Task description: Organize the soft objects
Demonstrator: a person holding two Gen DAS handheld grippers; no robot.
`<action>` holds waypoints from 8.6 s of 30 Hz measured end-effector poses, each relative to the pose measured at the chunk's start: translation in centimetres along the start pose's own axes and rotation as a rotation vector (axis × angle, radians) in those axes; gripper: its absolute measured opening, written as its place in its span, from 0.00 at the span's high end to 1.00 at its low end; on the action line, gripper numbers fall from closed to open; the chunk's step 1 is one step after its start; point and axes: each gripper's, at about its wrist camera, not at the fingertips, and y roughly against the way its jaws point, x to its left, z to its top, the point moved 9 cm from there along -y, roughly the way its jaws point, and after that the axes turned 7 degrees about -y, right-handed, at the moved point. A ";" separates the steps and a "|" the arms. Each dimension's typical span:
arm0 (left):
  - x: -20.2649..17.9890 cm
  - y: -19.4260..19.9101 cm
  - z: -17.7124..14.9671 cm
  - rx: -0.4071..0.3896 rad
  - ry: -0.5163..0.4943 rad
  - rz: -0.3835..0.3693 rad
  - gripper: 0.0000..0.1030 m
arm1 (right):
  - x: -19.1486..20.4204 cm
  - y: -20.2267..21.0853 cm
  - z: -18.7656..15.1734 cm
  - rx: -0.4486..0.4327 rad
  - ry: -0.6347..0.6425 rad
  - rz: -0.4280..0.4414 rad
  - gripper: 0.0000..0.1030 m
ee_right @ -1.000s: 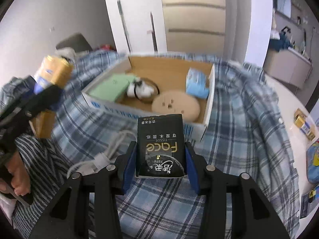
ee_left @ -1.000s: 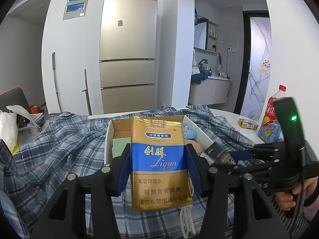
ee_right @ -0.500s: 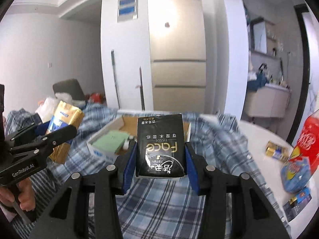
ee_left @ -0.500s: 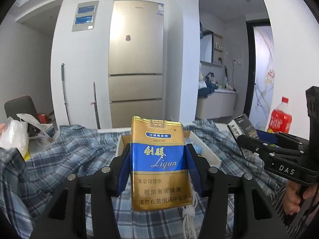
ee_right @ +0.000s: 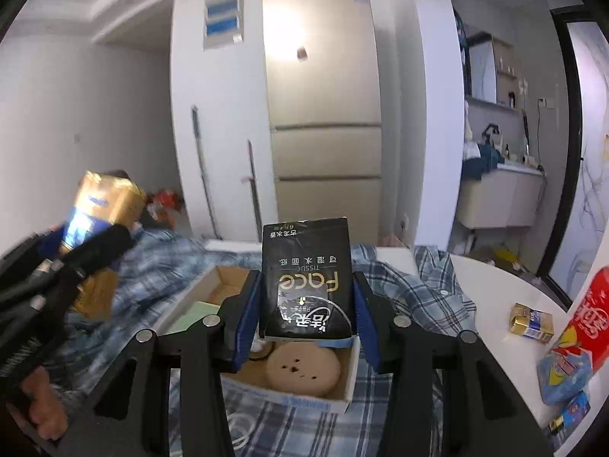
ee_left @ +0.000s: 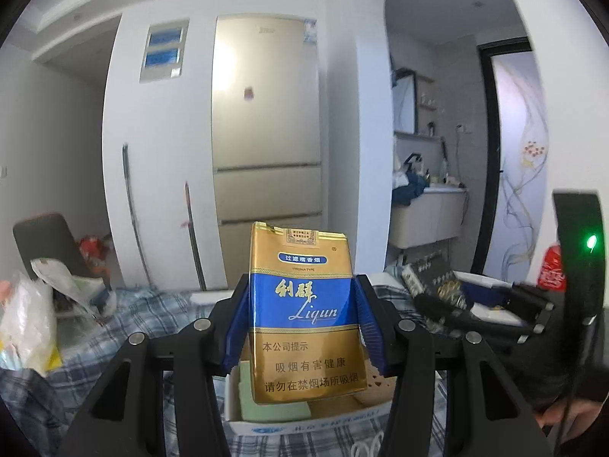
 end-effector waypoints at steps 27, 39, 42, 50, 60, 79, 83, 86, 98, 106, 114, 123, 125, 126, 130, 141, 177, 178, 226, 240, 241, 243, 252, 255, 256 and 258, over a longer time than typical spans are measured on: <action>2.4 -9.0 -9.6 0.342 0.074 -0.044 0.47 | -2.0 -7.4 -8.3 0.359 -0.103 0.020 0.34; 2.6 -10.4 -11.8 0.427 0.111 -0.068 0.26 | -2.9 -6.9 -7.4 0.327 -0.127 -0.011 0.34; 2.7 -10.0 -11.4 0.400 0.098 -0.045 0.18 | -2.9 -6.8 -7.2 0.315 -0.132 -0.004 0.33; 2.5 -7.6 -8.5 0.283 0.058 -0.027 0.17 | -2.8 -5.7 -5.9 0.241 -0.131 0.011 0.30; 2.2 -1.7 -1.4 0.079 0.025 0.014 0.12 | -2.4 -1.7 -1.8 0.093 -0.074 -0.012 0.29; -0.3 7.9 -4.5 -0.103 -0.030 0.001 0.00 | -2.0 9.3 -2.1 -0.235 -0.006 0.016 0.00; -0.7 6.6 -6.3 -0.050 -0.038 -0.014 0.00 | -2.6 8.1 -3.9 -0.181 -0.021 0.028 0.00; -0.5 6.7 -6.6 -0.049 -0.027 -0.005 0.00 | -3.0 8.0 -4.1 -0.169 -0.032 0.026 0.00; -3.2 4.2 -8.8 0.127 -0.088 -0.151 0.11 | -2.8 8.8 -4.1 -0.182 -0.029 0.033 0.00; -6.7 -0.1 -15.1 0.500 -0.110 -0.330 0.46 | -2.1 7.9 -4.6 -0.130 -0.001 0.042 0.00; -8.1 -1.5 -17.9 0.632 -0.166 -0.340 0.65 | -2.3 7.6 -4.9 -0.111 -0.003 0.033 0.00; -8.0 -1.2 -17.5 0.608 -0.153 -0.351 0.79 | -2.3 7.0 -5.2 -0.083 0.001 0.026 0.00; -7.7 -0.6 -16.5 0.554 -0.139 -0.351 0.79 | -2.4 6.9 -5.2 -0.081 0.000 0.026 0.00; -7.4 0.0 -15.7 0.504 -0.133 -0.341 0.80 | -2.4 6.9 -5.2 -0.080 -0.001 0.027 0.00; -6.3 2.1 -13.0 0.345 -0.109 -0.314 0.80 | -2.3 6.8 -5.2 -0.076 -0.002 0.030 0.00; -5.1 4.1 -9.9 0.183 -0.108 -0.246 0.80 | -1.8 6.7 -5.5 -0.069 0.019 0.041 0.12; -4.7 -11.3 -5.9 0.347 -0.065 -0.148 0.80 | -3.1 -6.2 -5.1 0.262 -0.100 -0.026 0.58; -4.9 -11.6 -6.5 0.363 -0.069 -0.152 0.80 | -3.2 -6.4 -5.5 0.276 -0.099 -0.028 0.58; 3.6 11.4 0.3 -0.220 -0.014 0.077 0.00 | -0.2 9.8 3.2 -0.272 -0.069 -0.004 0.01; 4.3 9.1 -6.1 -0.178 -0.004 0.135 0.00 | -0.5 8.1 -2.6 -0.282 0.039 -0.007 0.00; 4.4 9.2 -6.1 -0.181 -0.001 0.139 0.00 | -0.4 7.9 -2.9 -0.275 0.043 -0.006 0.00; 4.6 9.3 -6.1 -0.192 0.004 0.145 0.00 | -0.3 7.7 -3.2 -0.266 0.048 0.004 0.00; 4.6 8.7 -6.4 -0.174 -0.003 0.159 0.00 | 0.5 8.7 -3.3 -0.304 0.083 0.001 0.00; 4.7 8.4 -6.6 -0.166 0.001 0.157 0.00 | 0.2 8.7 -3.2 -0.300 0.068 0.004 0.00; 4.8 8.3 -6.5 -0.164 0.002 0.157 0.00 | 0.0 8.7 -3.1 -0.299 0.061 0.005 0.00; 4.7 8.4 -6.4 -0.167 0.000 0.157 0.00 | -0.2 8.6 -3.1 -0.295 0.048 0.006 0.00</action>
